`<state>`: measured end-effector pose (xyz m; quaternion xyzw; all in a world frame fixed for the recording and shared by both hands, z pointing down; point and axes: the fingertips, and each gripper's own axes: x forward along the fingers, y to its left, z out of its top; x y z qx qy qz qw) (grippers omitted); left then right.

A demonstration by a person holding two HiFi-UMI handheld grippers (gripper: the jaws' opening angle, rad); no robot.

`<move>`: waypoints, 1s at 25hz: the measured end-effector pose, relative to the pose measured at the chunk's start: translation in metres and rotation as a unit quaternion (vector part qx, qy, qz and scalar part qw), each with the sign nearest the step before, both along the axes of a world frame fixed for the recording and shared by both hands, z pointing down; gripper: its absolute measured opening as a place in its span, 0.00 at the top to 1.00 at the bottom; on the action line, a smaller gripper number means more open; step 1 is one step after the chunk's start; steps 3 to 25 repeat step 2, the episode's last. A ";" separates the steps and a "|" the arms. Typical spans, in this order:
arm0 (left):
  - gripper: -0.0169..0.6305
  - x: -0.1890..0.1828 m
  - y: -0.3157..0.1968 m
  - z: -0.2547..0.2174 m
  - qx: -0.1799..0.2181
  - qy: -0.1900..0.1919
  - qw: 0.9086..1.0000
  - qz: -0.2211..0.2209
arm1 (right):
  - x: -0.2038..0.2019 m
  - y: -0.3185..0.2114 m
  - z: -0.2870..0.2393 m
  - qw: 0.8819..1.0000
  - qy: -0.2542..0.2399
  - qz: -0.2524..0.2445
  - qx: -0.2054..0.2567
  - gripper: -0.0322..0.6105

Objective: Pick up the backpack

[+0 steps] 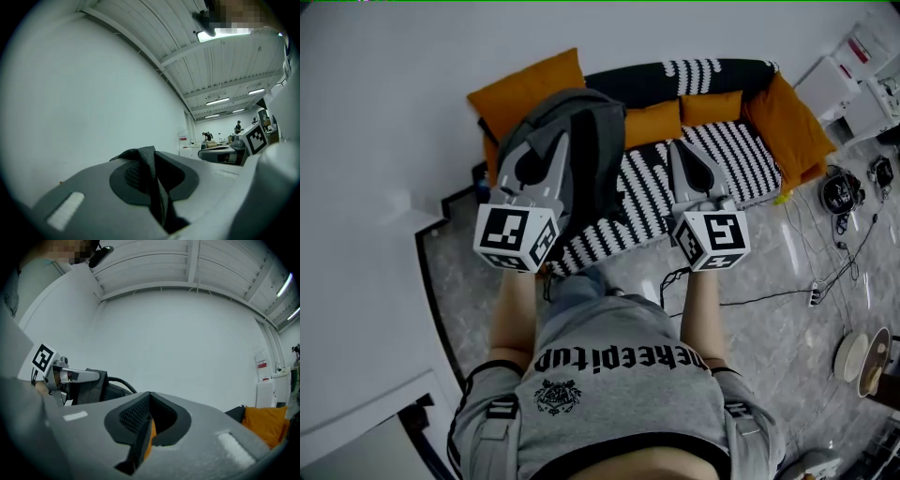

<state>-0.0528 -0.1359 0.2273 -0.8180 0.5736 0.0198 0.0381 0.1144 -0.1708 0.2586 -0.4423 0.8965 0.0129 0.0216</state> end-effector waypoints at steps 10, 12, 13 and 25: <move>0.90 0.000 0.000 0.000 0.000 0.000 1.000 0.001 | -0.001 0.000 0.000 1.000 0.000 -0.001 -0.001 0.95; 0.90 0.000 0.000 0.000 0.000 0.000 1.000 0.001 | -0.001 0.000 0.000 1.000 0.000 -0.001 -0.001 0.95; 0.90 0.000 0.000 0.000 0.000 0.000 1.000 0.001 | -0.001 0.000 0.000 1.000 0.000 -0.001 -0.001 0.95; 0.90 0.000 0.000 0.000 0.000 0.000 1.000 0.001 | -0.001 0.000 0.000 1.000 0.000 -0.001 -0.001 0.95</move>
